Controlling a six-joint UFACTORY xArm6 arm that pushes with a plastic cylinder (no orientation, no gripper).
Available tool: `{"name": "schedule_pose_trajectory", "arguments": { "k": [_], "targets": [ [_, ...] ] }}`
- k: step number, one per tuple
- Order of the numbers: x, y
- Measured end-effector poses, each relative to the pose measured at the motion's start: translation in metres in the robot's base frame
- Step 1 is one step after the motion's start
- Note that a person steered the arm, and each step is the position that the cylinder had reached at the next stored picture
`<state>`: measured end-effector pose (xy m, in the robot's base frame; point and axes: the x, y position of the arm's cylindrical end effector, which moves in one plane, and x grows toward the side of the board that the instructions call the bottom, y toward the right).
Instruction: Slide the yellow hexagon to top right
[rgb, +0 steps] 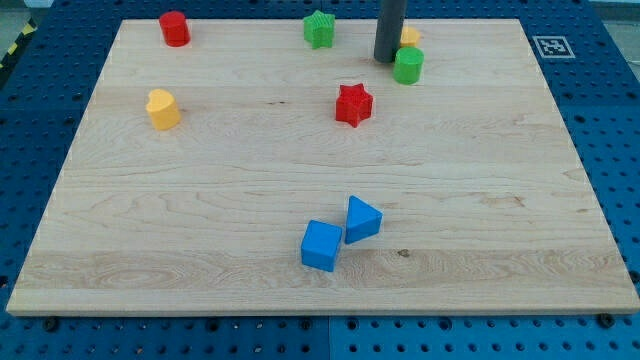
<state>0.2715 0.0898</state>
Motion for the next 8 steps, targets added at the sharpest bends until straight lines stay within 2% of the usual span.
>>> {"name": "schedule_pose_trajectory", "arguments": {
  "k": [4, 6, 8],
  "targets": [
    [-0.051, 0.034],
    [-0.051, 0.044],
    [-0.051, 0.092]
  ]
}}
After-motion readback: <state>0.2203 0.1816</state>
